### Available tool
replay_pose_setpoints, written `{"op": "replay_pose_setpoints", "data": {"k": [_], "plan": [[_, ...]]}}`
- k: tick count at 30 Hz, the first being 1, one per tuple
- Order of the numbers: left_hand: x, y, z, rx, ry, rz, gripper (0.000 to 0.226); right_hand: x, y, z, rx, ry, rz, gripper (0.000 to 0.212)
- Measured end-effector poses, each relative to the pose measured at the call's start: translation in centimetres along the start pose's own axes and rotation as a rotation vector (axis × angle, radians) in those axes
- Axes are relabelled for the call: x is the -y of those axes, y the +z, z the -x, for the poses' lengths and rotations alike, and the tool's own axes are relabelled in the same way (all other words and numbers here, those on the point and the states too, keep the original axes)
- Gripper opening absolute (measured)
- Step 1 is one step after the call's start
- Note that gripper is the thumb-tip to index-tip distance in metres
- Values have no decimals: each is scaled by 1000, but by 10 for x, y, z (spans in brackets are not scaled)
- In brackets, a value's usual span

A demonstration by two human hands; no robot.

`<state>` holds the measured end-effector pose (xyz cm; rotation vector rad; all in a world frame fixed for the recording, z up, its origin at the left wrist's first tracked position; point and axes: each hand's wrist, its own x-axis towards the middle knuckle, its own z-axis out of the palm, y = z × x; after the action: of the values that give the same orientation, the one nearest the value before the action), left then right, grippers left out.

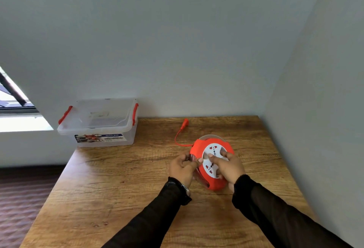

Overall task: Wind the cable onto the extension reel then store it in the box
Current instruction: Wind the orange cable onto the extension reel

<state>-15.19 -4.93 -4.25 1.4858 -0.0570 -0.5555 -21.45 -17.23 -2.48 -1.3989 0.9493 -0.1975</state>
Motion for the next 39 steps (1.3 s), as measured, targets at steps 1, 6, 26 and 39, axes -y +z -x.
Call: {"op": "replay_pose_setpoints", "data": {"k": [1,6,26,39], "plan": [[1,0,1,0,2,19,9,1,-1,1,23,37,-5,63],[-8,-8,-15,116,-121,7,13,15,-19,3,169,-8,480,28],[-45,-19,-46,610,-332,-503,41,33,-33,0,857,-1221,1982,59],[-47,-19,-38,344,-371,-376,17,13,-25,0,543,-1228,1987,53]]}}
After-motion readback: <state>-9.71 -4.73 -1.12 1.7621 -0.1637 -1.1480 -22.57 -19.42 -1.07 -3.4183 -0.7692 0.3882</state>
